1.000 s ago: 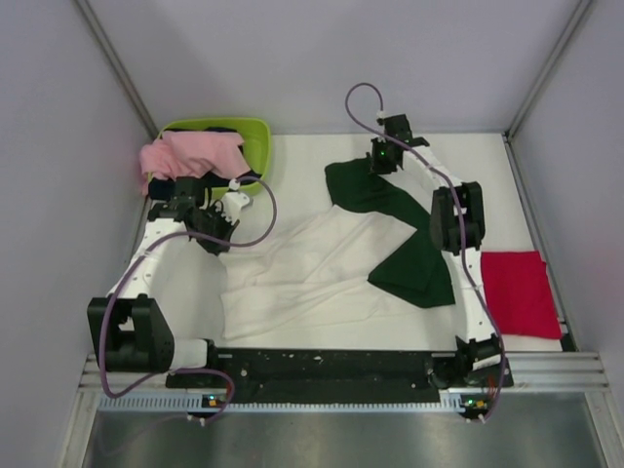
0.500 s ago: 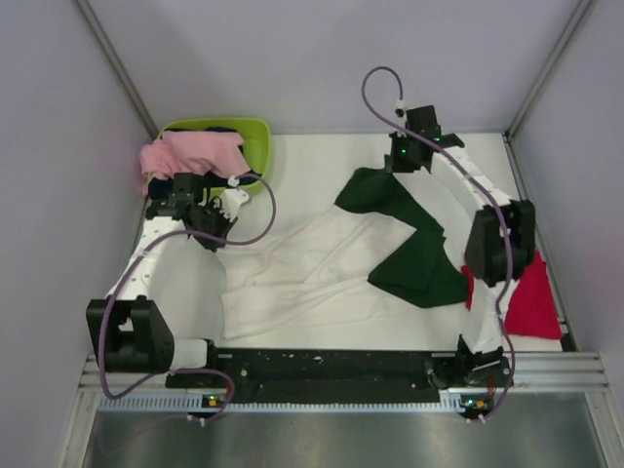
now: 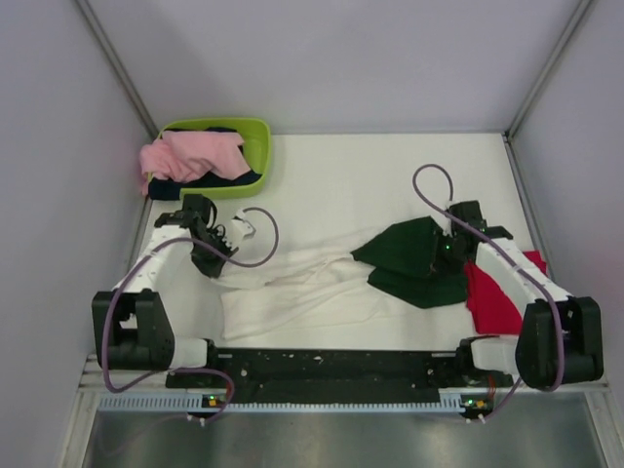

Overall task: Fold and stack the t-shirts
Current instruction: Fold the other side of the tshirt into a rectangle

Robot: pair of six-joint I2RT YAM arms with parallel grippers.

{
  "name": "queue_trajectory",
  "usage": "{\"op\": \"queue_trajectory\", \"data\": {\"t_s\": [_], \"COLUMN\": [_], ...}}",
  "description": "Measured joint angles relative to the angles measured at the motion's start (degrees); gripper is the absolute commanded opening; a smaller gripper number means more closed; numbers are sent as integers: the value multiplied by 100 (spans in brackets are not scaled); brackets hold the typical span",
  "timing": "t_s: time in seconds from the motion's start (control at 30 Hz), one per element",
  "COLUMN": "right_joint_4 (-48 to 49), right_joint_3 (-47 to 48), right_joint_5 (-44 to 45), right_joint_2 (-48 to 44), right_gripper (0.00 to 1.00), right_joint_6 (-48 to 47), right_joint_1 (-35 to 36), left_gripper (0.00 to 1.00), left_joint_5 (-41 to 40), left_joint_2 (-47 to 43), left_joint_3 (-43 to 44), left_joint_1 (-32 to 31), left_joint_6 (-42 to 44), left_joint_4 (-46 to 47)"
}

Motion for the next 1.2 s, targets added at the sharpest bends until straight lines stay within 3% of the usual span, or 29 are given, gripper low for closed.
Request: {"op": "queue_trajectory", "data": {"t_s": [0.23,0.4,0.57,0.77,0.8,0.83,0.87,0.9,0.97,1.0,1.13,1.17,1.2], "right_joint_4": [-260,-321,-345,-363,-374,-376,-367,-354,-337,-350,-337,-321,-299], "right_joint_3": [-372,-162,46,-291,-363,-404,-450,-494,-542,-551,-540,-509,-433], "right_joint_5": [48,22,-197,-199,-175,-155,-136,-114,-57,-17,168,199,245], "right_joint_2": [-11,-227,-330,-328,-326,-326,-321,-317,-308,-306,-599,-767,-946], "right_gripper": [0,0,0,0,1,19,39,51,57,57,56,56,56], "right_joint_6": [264,229,203,284,315,356,391,413,533,570,776,800,796], "right_joint_1": [-673,-1410,-1543,-1545,-1545,-1545,-1545,-1545,-1558,-1580,-1694,-1687,-1641], "left_gripper": [0,0,0,0,2,14,39,58,93,98,95,85,69], "left_joint_5": [-306,-247,-11,39,33,13,11,-4,-70,-85,179,332,503], "left_joint_2": [551,603,560,337,352,389,422,479,612,667,721,719,708], "left_joint_3": [2,874,1504,699,553,391,308,256,256,278,798,1099,1423], "left_joint_1": [4,101,199,214,216,216,216,216,225,229,243,243,243], "left_joint_6": [146,140,98,199,221,264,293,334,409,424,632,713,767], "left_joint_4": [-83,-378,-570,-874,-935,-1012,-1060,-1128,-1248,-1331,-1895,-2004,-2052]}}
